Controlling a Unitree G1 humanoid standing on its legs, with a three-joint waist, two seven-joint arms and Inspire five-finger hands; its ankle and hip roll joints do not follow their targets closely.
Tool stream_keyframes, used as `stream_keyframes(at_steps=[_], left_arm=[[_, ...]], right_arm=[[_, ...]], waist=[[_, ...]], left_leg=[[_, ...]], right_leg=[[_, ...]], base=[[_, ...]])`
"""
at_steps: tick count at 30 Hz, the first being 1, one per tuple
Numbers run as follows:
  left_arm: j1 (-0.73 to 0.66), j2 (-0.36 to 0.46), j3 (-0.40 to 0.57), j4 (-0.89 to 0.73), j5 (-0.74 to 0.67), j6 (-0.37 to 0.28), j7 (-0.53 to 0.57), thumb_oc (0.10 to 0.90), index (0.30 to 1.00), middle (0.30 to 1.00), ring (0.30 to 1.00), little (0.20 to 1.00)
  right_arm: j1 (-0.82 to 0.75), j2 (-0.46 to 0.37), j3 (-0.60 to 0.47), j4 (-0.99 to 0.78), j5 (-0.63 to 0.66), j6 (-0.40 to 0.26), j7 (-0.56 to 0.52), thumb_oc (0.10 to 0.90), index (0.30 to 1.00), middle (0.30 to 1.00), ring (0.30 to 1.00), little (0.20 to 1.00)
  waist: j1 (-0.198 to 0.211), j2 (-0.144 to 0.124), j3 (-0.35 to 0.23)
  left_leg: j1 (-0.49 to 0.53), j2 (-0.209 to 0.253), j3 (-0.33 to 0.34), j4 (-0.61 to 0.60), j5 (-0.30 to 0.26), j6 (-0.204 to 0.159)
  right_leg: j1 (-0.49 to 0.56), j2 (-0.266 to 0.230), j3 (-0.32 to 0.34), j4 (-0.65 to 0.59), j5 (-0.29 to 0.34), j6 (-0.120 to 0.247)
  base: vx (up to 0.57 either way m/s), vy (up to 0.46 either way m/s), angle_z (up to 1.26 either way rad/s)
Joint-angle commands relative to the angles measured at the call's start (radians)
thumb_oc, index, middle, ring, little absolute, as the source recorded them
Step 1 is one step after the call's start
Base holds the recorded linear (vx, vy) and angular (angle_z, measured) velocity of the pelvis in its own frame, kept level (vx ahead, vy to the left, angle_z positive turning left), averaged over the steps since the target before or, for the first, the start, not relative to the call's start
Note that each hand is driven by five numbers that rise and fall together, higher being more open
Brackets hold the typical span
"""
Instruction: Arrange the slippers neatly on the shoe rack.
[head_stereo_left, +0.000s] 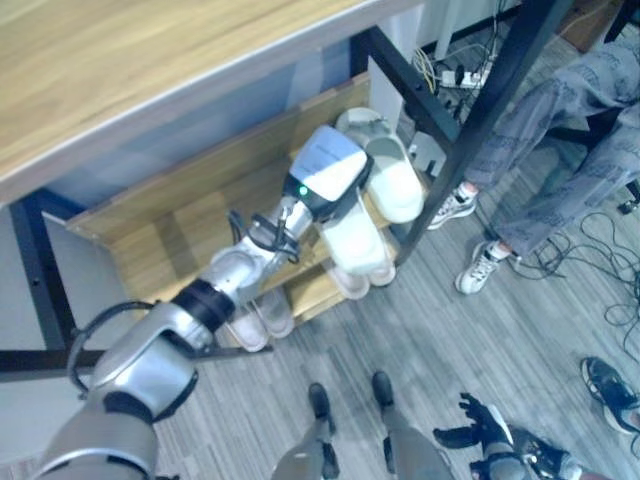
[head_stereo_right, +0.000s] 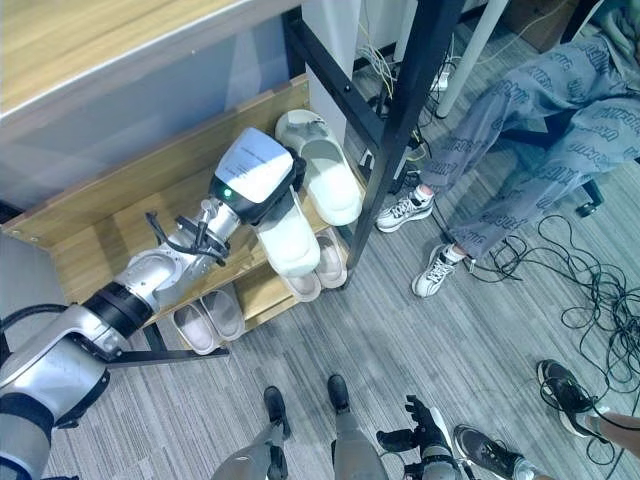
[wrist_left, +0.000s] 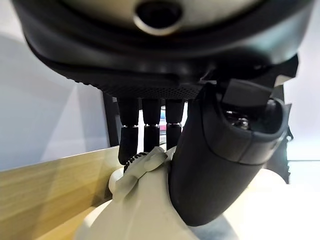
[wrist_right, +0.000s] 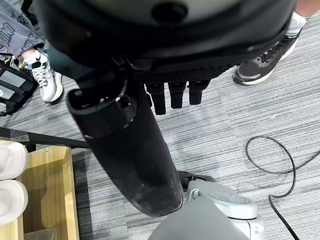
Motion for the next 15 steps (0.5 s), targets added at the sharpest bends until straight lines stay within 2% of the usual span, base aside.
stream_keyframes(at_steps=[1,3,9,15], left_arm=[[-0.121,0.007,0.043,0.07,0.057,0.052,0.056,0.4,0.3,0.3,0.3,0.3],[-0.129,-0.022,0.042,0.123,0.061,0.071,0.063,0.4,0.3,0.3,0.3,0.3],[-0.21,0.009,0.01,0.2,0.05,0.104,0.078,0.4,0.3,0.3,0.3,0.3],[-0.24,0.013,-0.014,0.247,0.042,0.107,0.08,0.4,0.3,0.3,0.3,0.3]], right_arm=[[0.034,-0.061,0.006,-0.044,0.037,-0.036,-0.021,0.8,0.9,0.9,0.9,0.9],[0.032,-0.058,0.011,-0.038,0.039,-0.032,-0.026,0.8,0.9,0.9,0.9,0.9],[0.028,-0.064,0.019,-0.043,0.042,-0.036,-0.027,0.8,0.9,0.9,0.9,0.9],[0.027,-0.066,0.021,-0.035,0.053,-0.041,-0.028,0.8,0.9,0.9,0.9,0.9]], waist=[[0.009,-0.023,-0.028],[0.006,-0.028,-0.033],[0.002,-0.038,-0.032],[-0.001,-0.044,-0.033]], left_leg=[[0.018,0.013,-0.078,-0.006,-0.069,-0.054],[0.018,0.013,-0.079,-0.006,-0.07,-0.054],[0.001,0.012,-0.08,-0.006,-0.068,-0.055],[-0.003,0.015,-0.081,-0.006,-0.07,-0.055]], right_leg=[[-0.006,-0.1,-0.059,0.021,-0.028,0.124],[-0.008,-0.099,-0.061,0.023,-0.03,0.122],[-0.022,-0.096,-0.065,0.018,-0.023,0.126],[-0.028,-0.097,-0.067,0.017,-0.021,0.127]], base=[[0.0,0.0,0.0],[0.03,-0.007,0.02],[0.0,0.0,0.0],[0.0,0.0,0.0]])
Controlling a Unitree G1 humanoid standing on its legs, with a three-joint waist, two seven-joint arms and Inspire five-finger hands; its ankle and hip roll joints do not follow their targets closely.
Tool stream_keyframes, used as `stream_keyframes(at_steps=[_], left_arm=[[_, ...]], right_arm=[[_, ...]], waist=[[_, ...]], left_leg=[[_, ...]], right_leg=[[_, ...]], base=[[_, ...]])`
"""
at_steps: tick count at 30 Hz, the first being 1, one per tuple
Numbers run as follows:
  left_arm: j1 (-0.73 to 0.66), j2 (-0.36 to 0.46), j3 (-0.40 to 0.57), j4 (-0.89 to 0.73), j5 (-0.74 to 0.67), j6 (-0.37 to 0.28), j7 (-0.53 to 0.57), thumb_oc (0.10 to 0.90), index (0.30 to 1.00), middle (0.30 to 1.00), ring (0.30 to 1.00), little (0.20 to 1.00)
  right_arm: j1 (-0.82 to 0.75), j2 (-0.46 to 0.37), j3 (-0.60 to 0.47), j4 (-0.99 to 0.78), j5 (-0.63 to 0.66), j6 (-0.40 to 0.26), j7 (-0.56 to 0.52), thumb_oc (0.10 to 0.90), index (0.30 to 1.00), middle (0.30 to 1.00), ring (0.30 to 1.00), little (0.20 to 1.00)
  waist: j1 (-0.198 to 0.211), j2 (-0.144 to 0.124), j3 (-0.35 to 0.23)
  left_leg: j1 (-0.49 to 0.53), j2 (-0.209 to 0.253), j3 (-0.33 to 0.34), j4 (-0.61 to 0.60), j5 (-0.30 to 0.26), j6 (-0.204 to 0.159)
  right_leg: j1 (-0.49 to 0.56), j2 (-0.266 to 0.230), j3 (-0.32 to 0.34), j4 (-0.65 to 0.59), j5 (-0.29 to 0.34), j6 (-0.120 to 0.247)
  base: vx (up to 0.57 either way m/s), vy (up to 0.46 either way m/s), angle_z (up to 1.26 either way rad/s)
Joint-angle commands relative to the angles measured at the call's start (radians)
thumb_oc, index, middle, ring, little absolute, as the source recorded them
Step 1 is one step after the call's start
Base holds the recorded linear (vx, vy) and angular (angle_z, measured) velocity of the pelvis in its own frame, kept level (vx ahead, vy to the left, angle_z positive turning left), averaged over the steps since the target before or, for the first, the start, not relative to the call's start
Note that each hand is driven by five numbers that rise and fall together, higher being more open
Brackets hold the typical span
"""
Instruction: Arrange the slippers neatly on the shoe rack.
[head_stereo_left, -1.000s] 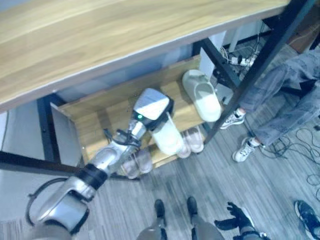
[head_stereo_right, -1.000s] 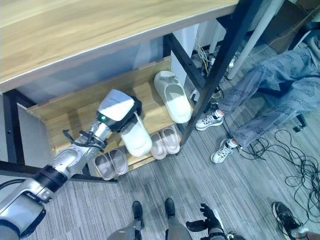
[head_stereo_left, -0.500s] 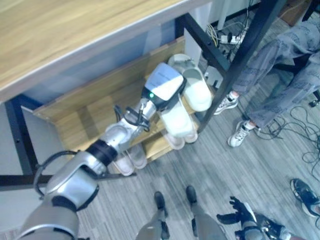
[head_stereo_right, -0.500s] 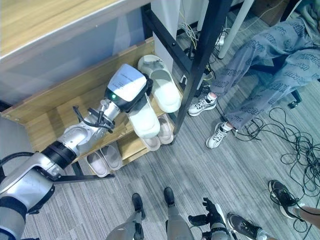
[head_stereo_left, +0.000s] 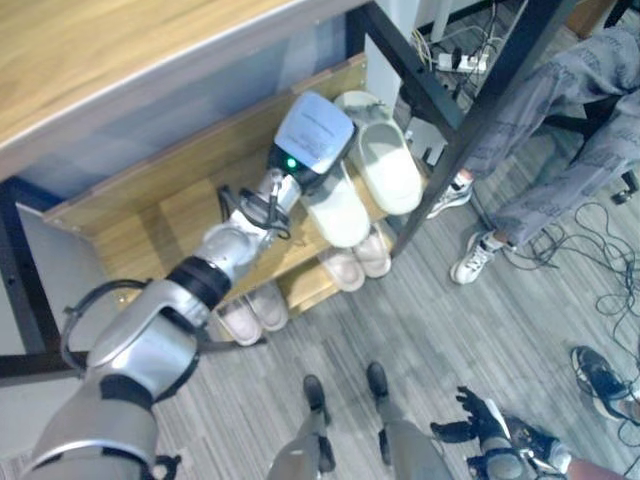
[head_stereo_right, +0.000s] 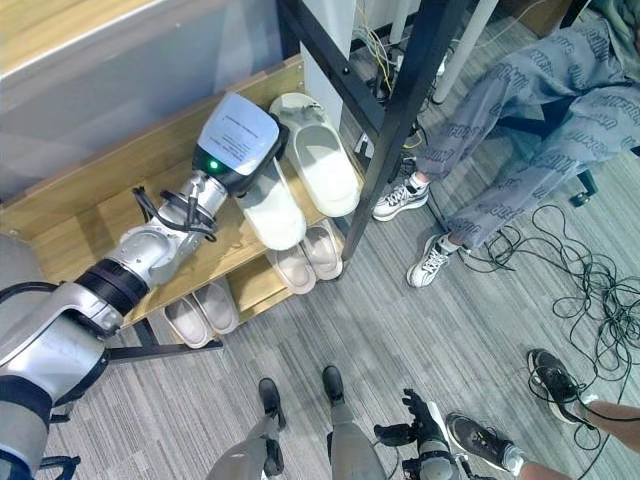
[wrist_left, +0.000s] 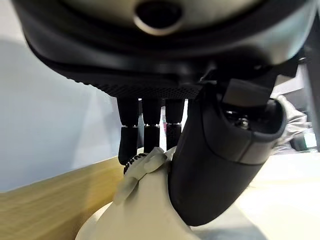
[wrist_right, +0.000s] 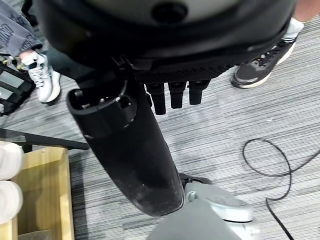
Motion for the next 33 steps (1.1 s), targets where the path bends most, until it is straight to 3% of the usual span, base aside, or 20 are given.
stream_keyframes(at_steps=[1,16,17,33], left_arm=[[-0.17,0.01,-0.011,0.12,-0.008,0.047,0.028,0.4,0.3,0.3,0.3,0.3],[-0.188,-0.114,0.048,0.145,-0.093,0.047,0.027,0.4,0.3,0.3,0.3,0.3],[-0.184,-0.121,0.052,0.152,-0.104,0.043,0.025,0.8,0.9,0.9,0.9,0.9],[-0.021,-0.119,0.123,0.068,-0.237,-0.034,-0.027,0.8,0.9,0.9,0.9,0.9]], right_arm=[[0.027,-0.065,-0.003,-0.032,0.043,-0.028,-0.021,0.8,0.9,0.9,0.9,0.9],[0.019,-0.057,0.013,-0.044,0.046,-0.025,-0.018,0.8,0.9,0.9,0.9,0.9],[0.017,-0.058,0.013,-0.044,0.047,-0.024,-0.018,0.8,0.9,0.9,0.9,0.9],[0.047,-0.027,0.007,-0.015,0.022,0.003,-0.015,0.8,0.9,0.9,0.9,0.9]], waist=[[0.009,-0.033,-0.042],[0.0,-0.046,-0.037],[0.0,-0.046,-0.037],[0.018,-0.047,-0.067]], left_leg=[[0.019,0.016,-0.078,-0.006,-0.073,-0.058],[0.011,0.016,-0.076,-0.006,-0.075,-0.054],[0.012,0.016,-0.076,-0.006,-0.075,-0.054],[0.051,0.014,-0.068,-0.006,-0.084,-0.053]], right_leg=[[-0.007,-0.098,-0.067,0.019,-0.027,0.126],[-0.018,-0.1,-0.063,0.023,-0.026,0.122],[-0.018,-0.1,-0.063,0.023,-0.026,0.122],[0.019,-0.099,-0.071,0.027,-0.037,0.12]], base=[[0.0,0.0,0.0],[0.0,0.0,0.0],[0.0,0.0,0.0],[0.0,0.0,0.0]])
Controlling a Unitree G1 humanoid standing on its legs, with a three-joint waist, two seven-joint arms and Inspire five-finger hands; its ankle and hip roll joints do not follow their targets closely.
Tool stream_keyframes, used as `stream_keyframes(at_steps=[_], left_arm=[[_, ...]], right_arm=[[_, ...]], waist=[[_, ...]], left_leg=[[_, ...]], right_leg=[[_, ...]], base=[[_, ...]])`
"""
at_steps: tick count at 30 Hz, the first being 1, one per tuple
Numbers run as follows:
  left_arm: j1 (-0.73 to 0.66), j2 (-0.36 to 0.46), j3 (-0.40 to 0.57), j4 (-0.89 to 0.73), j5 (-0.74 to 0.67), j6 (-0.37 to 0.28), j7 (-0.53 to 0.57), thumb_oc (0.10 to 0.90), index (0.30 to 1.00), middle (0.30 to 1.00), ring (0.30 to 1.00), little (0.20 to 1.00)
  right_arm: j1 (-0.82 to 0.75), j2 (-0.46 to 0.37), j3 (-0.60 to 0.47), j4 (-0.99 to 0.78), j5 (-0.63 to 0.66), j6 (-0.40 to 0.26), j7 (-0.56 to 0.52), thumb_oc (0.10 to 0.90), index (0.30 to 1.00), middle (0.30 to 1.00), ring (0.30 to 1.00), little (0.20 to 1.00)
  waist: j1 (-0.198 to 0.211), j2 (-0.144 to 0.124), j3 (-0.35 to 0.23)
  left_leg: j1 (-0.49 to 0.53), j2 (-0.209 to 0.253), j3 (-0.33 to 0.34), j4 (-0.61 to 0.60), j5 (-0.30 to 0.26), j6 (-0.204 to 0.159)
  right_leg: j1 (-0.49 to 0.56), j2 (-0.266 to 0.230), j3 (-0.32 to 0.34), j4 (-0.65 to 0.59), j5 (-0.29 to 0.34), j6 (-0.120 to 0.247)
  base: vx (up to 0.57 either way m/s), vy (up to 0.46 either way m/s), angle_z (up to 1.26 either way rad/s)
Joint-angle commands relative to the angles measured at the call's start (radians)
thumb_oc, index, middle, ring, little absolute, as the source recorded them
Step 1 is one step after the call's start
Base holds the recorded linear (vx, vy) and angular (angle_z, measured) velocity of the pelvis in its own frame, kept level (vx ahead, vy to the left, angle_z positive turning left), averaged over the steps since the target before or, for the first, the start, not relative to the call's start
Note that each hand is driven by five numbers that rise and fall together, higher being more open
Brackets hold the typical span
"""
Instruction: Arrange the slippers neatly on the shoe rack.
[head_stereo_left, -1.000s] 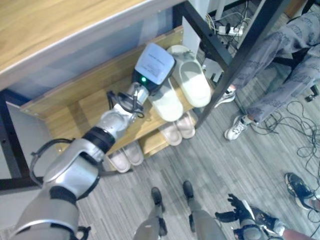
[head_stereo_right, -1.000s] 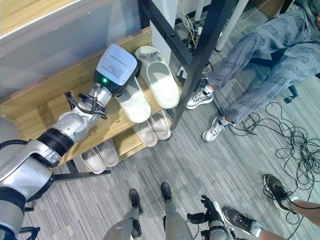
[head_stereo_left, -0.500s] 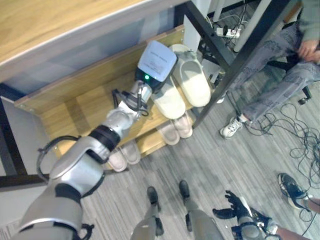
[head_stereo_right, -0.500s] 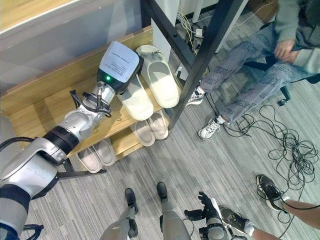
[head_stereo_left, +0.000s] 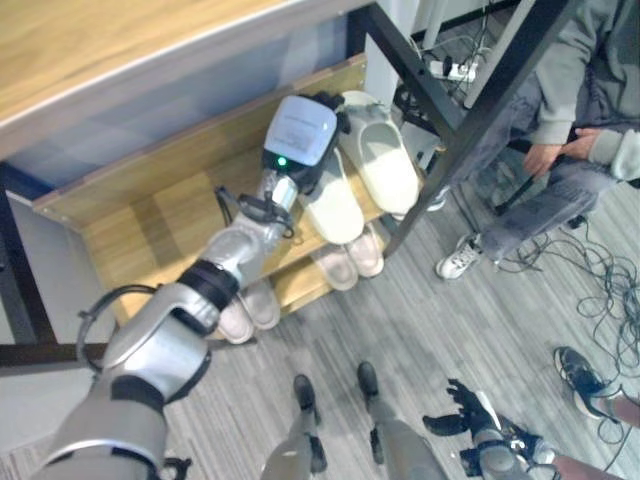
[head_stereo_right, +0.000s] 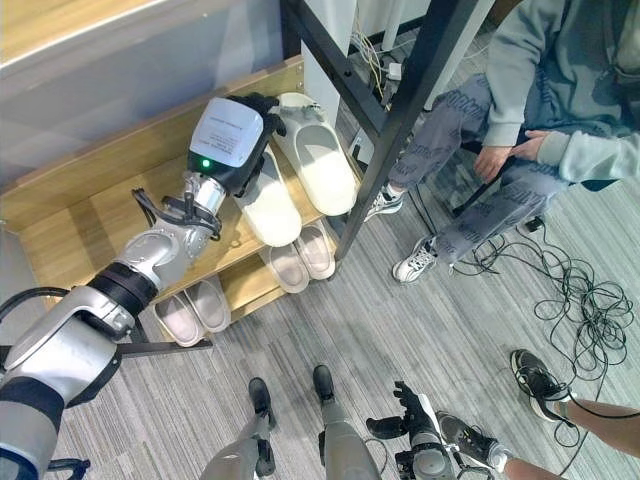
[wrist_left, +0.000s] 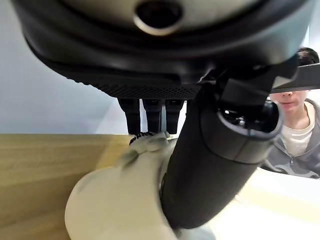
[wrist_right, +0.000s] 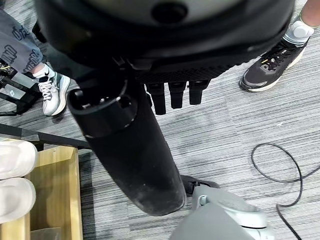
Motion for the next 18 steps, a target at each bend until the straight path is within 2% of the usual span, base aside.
stream_keyframes(at_steps=[1,6,9,12,18], left_arm=[[-0.079,-0.029,0.054,0.034,-0.038,-0.035,0.006,0.8,0.9,0.9,0.9,0.9],[-0.046,-0.037,0.074,0.011,-0.05,-0.05,-0.012,0.8,0.9,0.9,0.9,0.9],[-0.055,-0.015,0.071,0.018,-0.069,-0.059,-0.017,0.8,0.9,0.9,0.9,0.9],[-0.032,-0.035,0.064,-0.03,-0.058,-0.076,-0.014,0.8,0.9,0.9,0.9,0.9],[-0.043,-0.024,0.074,-0.074,-0.076,-0.083,-0.015,0.8,0.9,0.9,0.9,0.9]], right_arm=[[0.083,-0.047,-0.029,-0.015,-0.019,-0.009,-0.027,0.8,0.9,0.9,0.9,0.9],[0.126,-0.039,-0.039,-0.015,-0.042,-0.001,-0.015,0.8,0.9,0.9,0.9,0.9],[0.107,-0.037,-0.04,0.009,-0.008,-0.003,0.012,0.8,0.9,0.9,0.9,0.9],[0.067,-0.014,-0.042,0.064,0.014,0.002,0.009,0.8,0.9,0.9,0.9,0.9],[0.07,-0.008,-0.042,0.056,0.016,0.007,0.006,0.8,0.9,0.9,0.9,0.9]], waist=[[0.022,-0.003,-0.061],[0.021,-0.005,-0.07],[0.017,-0.005,-0.074],[0.026,0.006,-0.087],[0.031,0.015,-0.097]], left_leg=[[0.037,0.015,-0.072,-0.006,-0.097,-0.064],[0.057,0.015,-0.071,-0.006,-0.101,-0.064],[0.07,0.017,-0.061,-0.006,-0.104,-0.066],[0.081,0.012,-0.067,-0.006,-0.107,-0.064],[0.081,0.01,-0.068,-0.006,-0.105,-0.064]], right_leg=[[0.005,-0.096,-0.069,0.026,-0.055,0.113],[0.024,-0.094,-0.071,0.03,-0.062,0.112],[0.031,-0.094,-0.066,0.034,-0.064,0.112],[0.045,-0.096,-0.07,0.033,-0.068,0.109],[0.047,-0.098,-0.074,0.03,-0.066,0.11]], base=[[0.0,0.0,0.0],[0.0,0.0,0.0],[0.0,-0.009,-0.04],[0.01,-0.025,-0.02],[0.0,0.0,0.0]])
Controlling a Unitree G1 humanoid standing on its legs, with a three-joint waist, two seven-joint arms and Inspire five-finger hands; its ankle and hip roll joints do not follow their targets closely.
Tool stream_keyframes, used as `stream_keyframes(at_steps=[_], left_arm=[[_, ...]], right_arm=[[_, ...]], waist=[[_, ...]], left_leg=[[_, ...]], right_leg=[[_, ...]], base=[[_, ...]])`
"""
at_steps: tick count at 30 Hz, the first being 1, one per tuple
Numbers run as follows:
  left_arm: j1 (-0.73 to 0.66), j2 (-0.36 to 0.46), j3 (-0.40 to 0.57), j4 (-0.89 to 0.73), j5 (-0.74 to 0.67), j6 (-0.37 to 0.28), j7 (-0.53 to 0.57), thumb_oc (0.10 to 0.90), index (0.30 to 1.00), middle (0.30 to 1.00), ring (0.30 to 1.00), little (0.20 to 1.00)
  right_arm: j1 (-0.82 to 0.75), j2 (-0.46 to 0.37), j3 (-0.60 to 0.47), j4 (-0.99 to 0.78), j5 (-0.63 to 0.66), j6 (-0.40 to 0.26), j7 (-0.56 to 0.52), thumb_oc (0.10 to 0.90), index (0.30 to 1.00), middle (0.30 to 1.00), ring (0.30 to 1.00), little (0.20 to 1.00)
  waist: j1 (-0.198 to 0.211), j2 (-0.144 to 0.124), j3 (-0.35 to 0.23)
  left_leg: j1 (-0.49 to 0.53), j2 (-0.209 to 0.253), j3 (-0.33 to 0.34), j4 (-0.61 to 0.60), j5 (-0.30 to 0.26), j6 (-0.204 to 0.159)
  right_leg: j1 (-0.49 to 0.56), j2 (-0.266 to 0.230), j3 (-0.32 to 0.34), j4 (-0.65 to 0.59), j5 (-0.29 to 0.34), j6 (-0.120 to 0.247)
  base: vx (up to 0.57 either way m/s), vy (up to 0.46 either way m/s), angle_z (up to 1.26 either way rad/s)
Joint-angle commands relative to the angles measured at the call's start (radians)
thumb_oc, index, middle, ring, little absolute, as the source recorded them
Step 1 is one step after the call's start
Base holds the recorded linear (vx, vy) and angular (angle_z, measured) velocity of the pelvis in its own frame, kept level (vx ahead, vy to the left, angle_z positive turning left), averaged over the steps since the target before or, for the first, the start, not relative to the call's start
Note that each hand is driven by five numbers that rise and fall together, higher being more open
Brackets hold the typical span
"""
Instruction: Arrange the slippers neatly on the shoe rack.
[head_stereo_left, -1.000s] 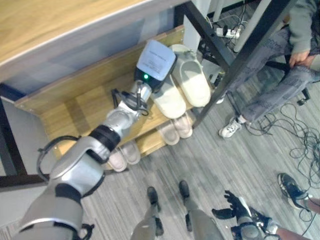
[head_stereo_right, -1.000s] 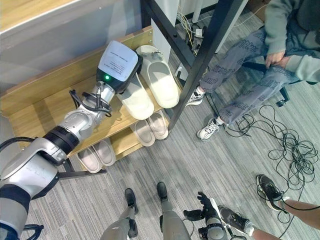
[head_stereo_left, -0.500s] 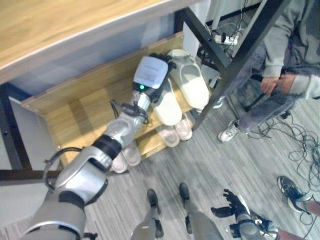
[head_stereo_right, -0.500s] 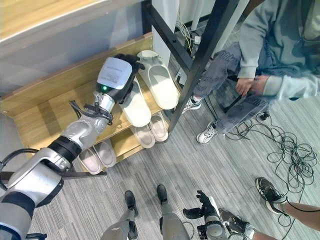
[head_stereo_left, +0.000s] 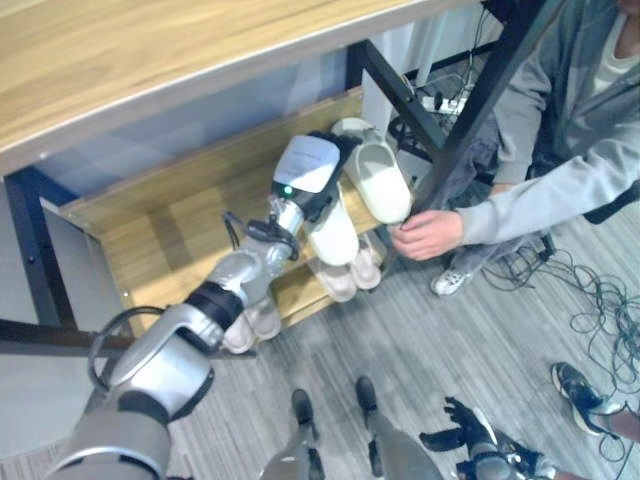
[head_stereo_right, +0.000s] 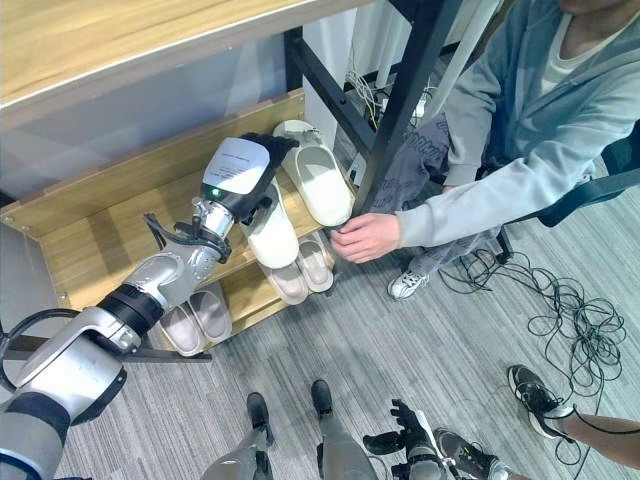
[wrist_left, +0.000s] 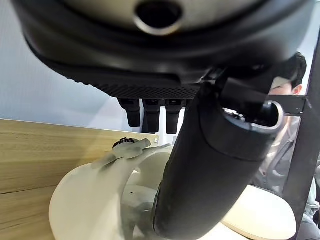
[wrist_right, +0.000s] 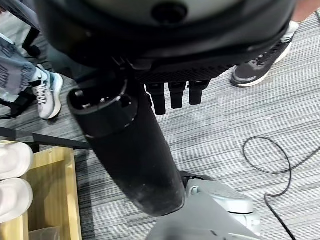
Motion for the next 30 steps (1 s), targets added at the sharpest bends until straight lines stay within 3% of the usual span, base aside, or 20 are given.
stream_keyframes(at_steps=[1,15,21,30], left_arm=[[-0.095,-0.024,0.07,-0.04,-0.031,-0.035,0.041,0.8,0.9,0.9,0.9,0.9],[0.034,0.041,0.119,-0.181,-0.036,-0.074,-0.003,0.8,0.9,0.9,0.9,0.9],[0.218,0.121,0.21,-0.364,-0.068,-0.118,-0.051,0.8,0.9,0.9,0.9,0.9],[0.418,0.13,0.314,-0.471,-0.095,-0.149,-0.074,0.8,0.9,0.9,0.9,0.9]], right_arm=[[0.064,-0.046,-0.028,-0.006,0.019,-0.015,-0.017,0.8,0.9,0.9,0.9,0.9],[0.098,-0.024,-0.046,0.003,0.017,-0.002,0.001,0.8,0.9,0.9,0.9,0.9],[0.12,0.006,-0.069,0.037,0.011,0.02,0.017,0.8,0.9,0.9,0.9,0.9],[0.128,0.032,-0.078,0.071,0.005,0.032,0.026,0.8,0.9,0.9,0.9,0.9]], waist=[[0.025,0.035,-0.084],[0.044,0.047,-0.119],[0.071,0.043,-0.151],[0.091,0.036,-0.175]], left_leg=[[0.038,0.01,-0.075,-0.006,-0.11,-0.063],[0.103,0.011,-0.081,-0.006,-0.118,-0.068],[0.164,0.01,-0.094,-0.006,-0.128,-0.07],[0.203,0.01,-0.105,-0.006,-0.134,-0.071]], right_leg=[[0.008,-0.096,-0.077,0.03,-0.07,0.114],[0.082,-0.094,-0.098,0.025,-0.083,0.114],[0.152,-0.09,-0.126,0.029,-0.102,0.11],[0.198,-0.088,-0.145,0.023,-0.11,0.106]], base=[[0.0,0.0,0.0],[0.01,-0.008,0.02],[0.05,-0.029,0.07],[0.01,-0.012,0.08]])
